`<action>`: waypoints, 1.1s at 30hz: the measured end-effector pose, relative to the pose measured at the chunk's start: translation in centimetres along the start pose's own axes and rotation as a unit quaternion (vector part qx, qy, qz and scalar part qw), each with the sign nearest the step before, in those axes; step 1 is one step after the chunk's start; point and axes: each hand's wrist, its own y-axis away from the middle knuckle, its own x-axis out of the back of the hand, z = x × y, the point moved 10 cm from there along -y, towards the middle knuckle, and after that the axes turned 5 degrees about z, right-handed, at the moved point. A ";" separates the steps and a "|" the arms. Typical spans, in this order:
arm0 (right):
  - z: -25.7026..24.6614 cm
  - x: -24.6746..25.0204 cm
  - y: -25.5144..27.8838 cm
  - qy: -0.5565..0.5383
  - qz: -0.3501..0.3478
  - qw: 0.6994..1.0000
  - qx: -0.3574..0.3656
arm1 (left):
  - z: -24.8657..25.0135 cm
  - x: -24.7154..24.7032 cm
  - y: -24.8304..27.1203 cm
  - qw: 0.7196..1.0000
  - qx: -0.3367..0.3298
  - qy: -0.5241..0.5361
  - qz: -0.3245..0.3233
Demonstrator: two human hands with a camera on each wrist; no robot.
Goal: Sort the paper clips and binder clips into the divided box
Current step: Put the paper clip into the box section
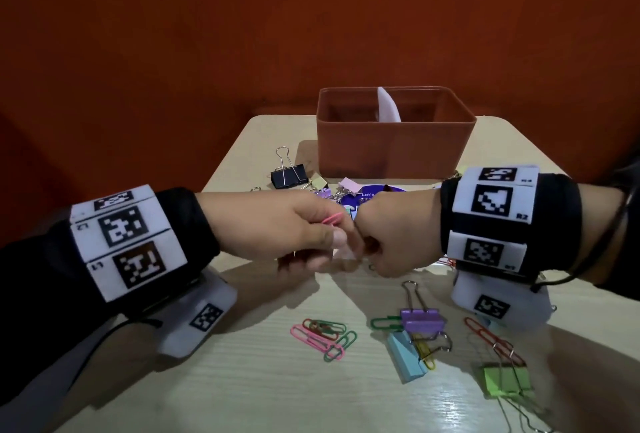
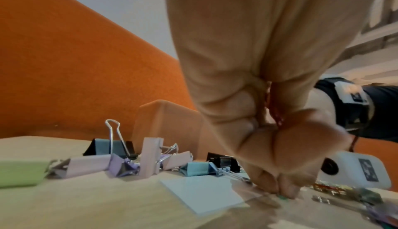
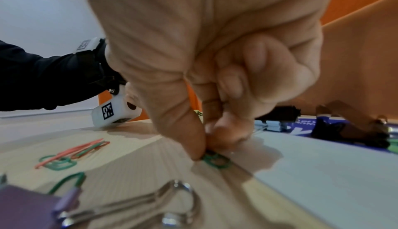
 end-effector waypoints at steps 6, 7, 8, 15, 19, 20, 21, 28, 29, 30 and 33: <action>0.0 0.8 0.7 -0.029 0.019 0.999 0.009 | -0.1 1.1 0.6 0.993 -0.003 0.122 0.006; 0.4 1.1 0.7 -0.045 0.022 0.999 0.008 | 0.1 1.2 0.7 0.991 -0.007 0.132 0.004; 0.8 1.3 0.8 -0.063 0.025 0.998 0.006 | 0.2 1.3 0.7 0.990 -0.007 0.142 0.002; 2.2 0.3 1.7 -0.201 -0.018 0.979 -0.024 | 0.4 0.0 1.1 0.999 0.010 -0.032 0.004; 0.9 -0.2 2.6 -0.217 -0.026 0.976 -0.003 | 1.7 -1.5 1.9 0.965 -0.033 -0.261 -0.010; 0.6 -0.2 2.8 -0.221 -0.027 0.975 0.001 | 1.8 -1.8 2.0 0.957 -0.035 -0.289 -0.013; 0.3 -0.1 3.0 -0.223 -0.024 0.974 0.004 | 1.9 -1.9 2.1 0.950 -0.040 -0.311 -0.011; -3.4 1.3 4.3 -0.050 0.046 0.995 0.076 | 2.0 -2.7 1.9 0.917 -0.067 -0.393 0.008; -3.7 1.1 4.3 -0.031 0.042 0.996 0.077 | 2.0 -2.8 1.9 0.916 -0.070 -0.396 0.009; -3.8 1.0 4.2 -0.019 0.035 0.996 0.075 | 2.0 -2.9 1.9 0.915 -0.070 -0.398 0.008; -3.8 0.7 4.2 -0.005 0.024 0.997 0.067 | 1.8 -2.6 1.9 0.929 -0.066 -0.365 0.010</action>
